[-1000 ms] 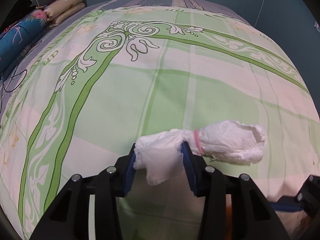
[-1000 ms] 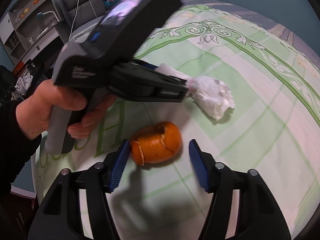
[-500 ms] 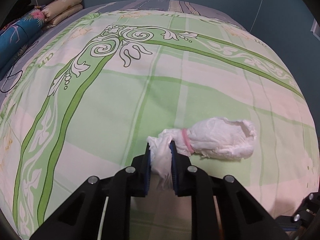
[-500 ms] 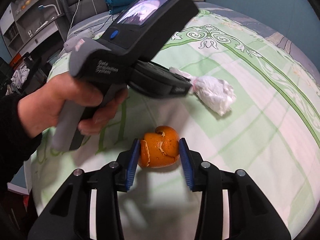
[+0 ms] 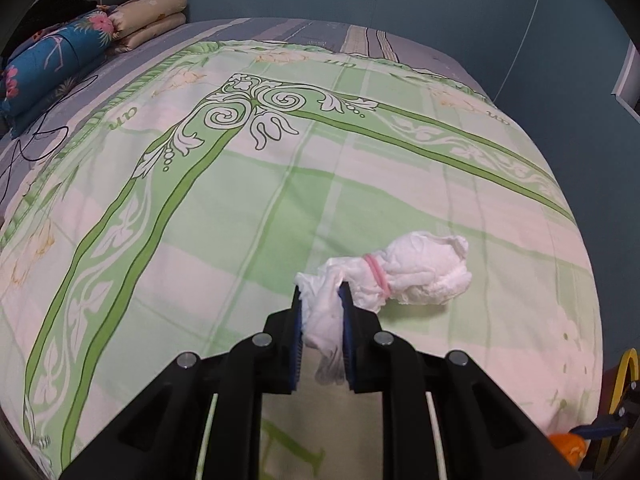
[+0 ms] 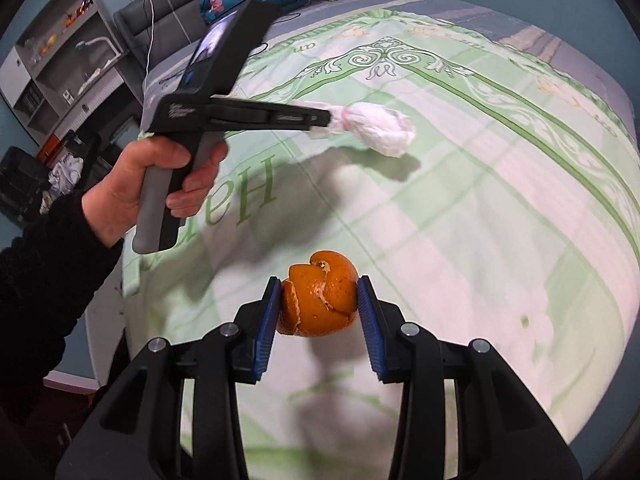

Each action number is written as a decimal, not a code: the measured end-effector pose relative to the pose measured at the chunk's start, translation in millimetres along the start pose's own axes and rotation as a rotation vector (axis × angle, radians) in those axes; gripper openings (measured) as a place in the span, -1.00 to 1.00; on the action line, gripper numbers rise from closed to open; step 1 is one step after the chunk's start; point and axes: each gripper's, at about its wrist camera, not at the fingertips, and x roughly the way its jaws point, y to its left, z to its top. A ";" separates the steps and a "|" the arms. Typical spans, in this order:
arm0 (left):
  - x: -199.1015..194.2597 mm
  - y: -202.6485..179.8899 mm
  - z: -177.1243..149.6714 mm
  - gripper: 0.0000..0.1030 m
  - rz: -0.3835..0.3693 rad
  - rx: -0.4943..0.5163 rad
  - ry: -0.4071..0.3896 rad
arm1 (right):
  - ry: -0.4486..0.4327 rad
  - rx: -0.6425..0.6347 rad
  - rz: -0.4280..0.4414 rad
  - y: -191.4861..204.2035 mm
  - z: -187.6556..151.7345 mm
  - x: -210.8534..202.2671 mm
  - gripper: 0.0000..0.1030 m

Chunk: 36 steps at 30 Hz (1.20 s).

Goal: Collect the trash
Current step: 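Lift the tissue and orange and carry them over the yellow bin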

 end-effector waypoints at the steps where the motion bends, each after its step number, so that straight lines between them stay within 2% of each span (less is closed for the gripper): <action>1: -8.7 -3.9 -6.5 -0.71 -0.005 -0.001 -0.008 | -0.003 0.009 0.003 -1.8 -4.2 -6.9 -0.29; 4: -31.4 -12.3 -21.9 -0.71 -0.023 -0.017 -0.025 | -0.021 0.038 0.000 -7.4 -21.8 -26.9 -0.29; 9: -65.9 -35.3 -42.9 -0.71 -0.010 -0.014 -0.051 | -0.060 0.104 -0.010 -21.4 -50.6 -60.0 -0.29; 18: -137.4 -95.4 -77.6 -0.71 -0.067 -0.016 -0.139 | -0.159 0.229 -0.066 -47.3 -99.6 -123.0 -0.29; 26: -195.3 -163.8 -105.1 -0.71 -0.128 0.070 -0.237 | -0.285 0.334 -0.129 -73.5 -145.0 -186.8 -0.29; 36: -243.4 -246.4 -129.3 -0.71 -0.214 0.209 -0.306 | -0.428 0.442 -0.206 -104.5 -197.4 -251.5 -0.29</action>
